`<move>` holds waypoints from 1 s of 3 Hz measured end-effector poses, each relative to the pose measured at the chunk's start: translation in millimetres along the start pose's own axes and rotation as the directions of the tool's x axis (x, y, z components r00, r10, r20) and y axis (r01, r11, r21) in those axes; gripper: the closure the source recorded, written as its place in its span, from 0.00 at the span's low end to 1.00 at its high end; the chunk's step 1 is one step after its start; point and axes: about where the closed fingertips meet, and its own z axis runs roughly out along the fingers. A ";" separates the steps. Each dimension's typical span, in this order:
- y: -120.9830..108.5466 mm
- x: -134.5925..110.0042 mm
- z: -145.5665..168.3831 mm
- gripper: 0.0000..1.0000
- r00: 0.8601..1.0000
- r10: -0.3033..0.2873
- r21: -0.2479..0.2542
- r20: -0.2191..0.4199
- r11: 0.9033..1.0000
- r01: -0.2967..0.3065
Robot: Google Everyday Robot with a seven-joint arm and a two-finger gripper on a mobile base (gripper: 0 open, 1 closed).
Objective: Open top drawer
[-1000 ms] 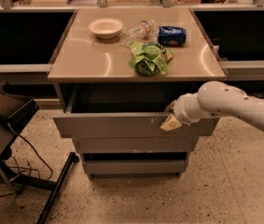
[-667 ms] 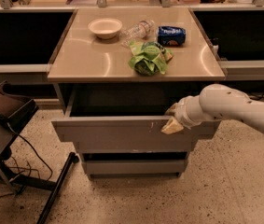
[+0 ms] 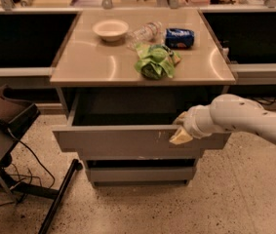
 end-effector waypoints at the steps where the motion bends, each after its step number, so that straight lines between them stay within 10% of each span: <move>1: 1.2 -0.7 -1.5 1.00 1.000 -0.001 0.002 0.001 1.000 0.001; 3: 18.8 3.1 -13.1 1.00 1.000 -0.001 0.020 0.002 1.000 0.001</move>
Offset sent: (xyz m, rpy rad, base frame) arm -0.2859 -0.0412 0.0021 -0.0049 -0.2344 -0.1230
